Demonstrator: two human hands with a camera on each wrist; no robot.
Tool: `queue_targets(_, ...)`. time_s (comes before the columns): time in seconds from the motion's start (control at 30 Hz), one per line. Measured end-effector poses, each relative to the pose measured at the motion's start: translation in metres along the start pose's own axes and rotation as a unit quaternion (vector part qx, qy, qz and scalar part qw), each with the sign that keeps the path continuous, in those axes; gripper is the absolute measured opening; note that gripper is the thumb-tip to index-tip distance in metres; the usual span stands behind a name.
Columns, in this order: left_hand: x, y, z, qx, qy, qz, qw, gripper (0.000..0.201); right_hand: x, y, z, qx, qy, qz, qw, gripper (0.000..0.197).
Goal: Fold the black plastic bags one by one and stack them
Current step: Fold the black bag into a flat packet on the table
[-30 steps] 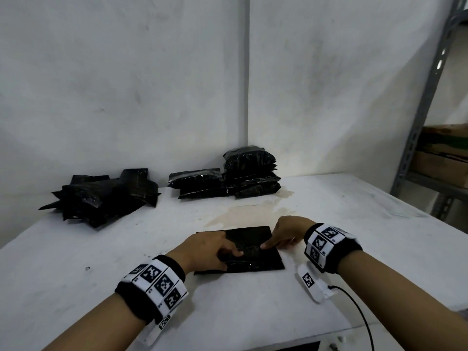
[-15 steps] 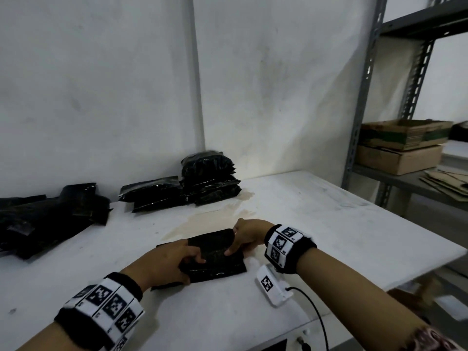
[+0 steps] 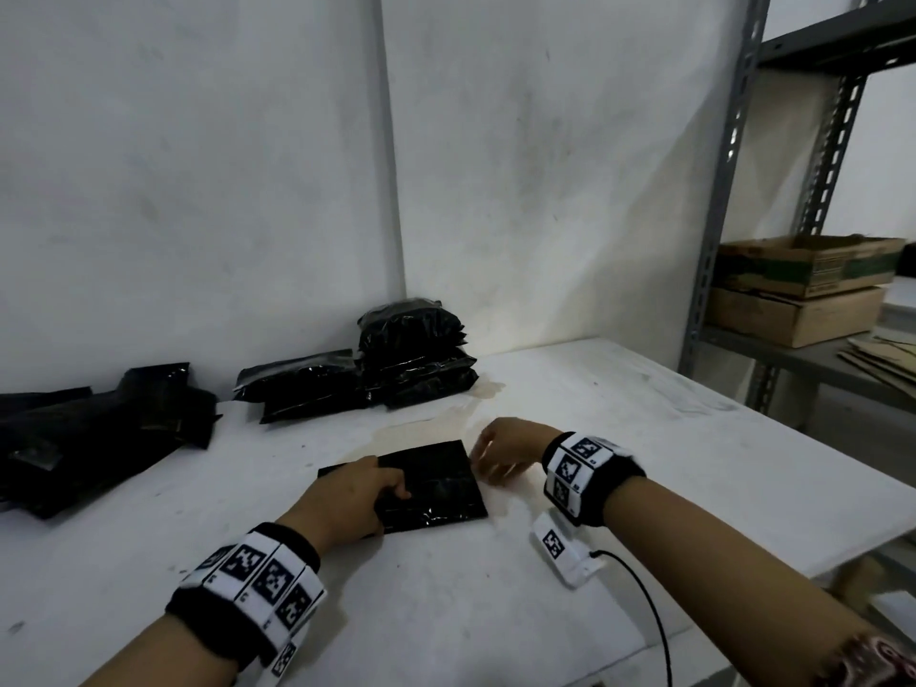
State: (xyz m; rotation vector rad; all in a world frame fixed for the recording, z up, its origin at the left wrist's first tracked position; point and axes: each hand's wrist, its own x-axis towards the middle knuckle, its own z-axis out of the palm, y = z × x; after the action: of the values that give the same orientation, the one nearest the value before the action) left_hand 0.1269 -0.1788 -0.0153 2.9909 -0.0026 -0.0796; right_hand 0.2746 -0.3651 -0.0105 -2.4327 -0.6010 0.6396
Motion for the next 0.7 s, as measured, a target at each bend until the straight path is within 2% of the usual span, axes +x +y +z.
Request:
queue_targets(0.07, 0.004, -0.003, 0.000, -0.015, 0.003, -0.001, 1.000, 0.042, 0.007, 0.008, -0.012, -0.090, 0.048, 0.027, 0.994, 0.039)
queue_targets(0.13, 0.009, -0.005, -0.001, -0.017, 0.004, 0.001, 1.000, 0.041, 0.011, 0.020, -0.024, -0.173, 0.088, 0.048, 0.980, 0.059)
queue_targets(0.2, 0.013, -0.005, -0.002, -0.018, 0.000, 0.001, 1.000, 0.041, 0.015, 0.033, -0.031, -0.226, 0.082, 0.085, 0.967, 0.076)
queue_targets(0.23, 0.014, -0.005, -0.002, -0.018, -0.003, 0.002, 1.000, 0.042, 0.015, 0.036, -0.035, -0.257, 0.066, 0.096, 0.959, 0.077)
queue_targets(0.3, 0.017, -0.005, -0.001, -0.016, -0.007, 0.007, 1.000, 0.042, 0.015, 0.041, -0.040, -0.277, 0.045, 0.103, 0.954, 0.073)
queue_targets(0.43, 0.019, -0.004, -0.001, -0.023, -0.009, 0.017, 1.000, 0.040, 0.014, 0.052, -0.054, -0.254, 0.037, 0.076, 0.964, 0.065)
queue_targets(0.57, 0.021, 0.002, -0.002, -0.013, -0.009, 0.028, 0.999, 0.038, 0.017, 0.074, -0.071, -0.172, 0.057, 0.054, 0.982, 0.054)
queue_targets(0.7, 0.025, 0.006, -0.002, -0.022, -0.011, 0.028, 0.999, 0.038, 0.013, 0.093, -0.078, -0.116, 0.099, 0.029, 0.988, 0.037)
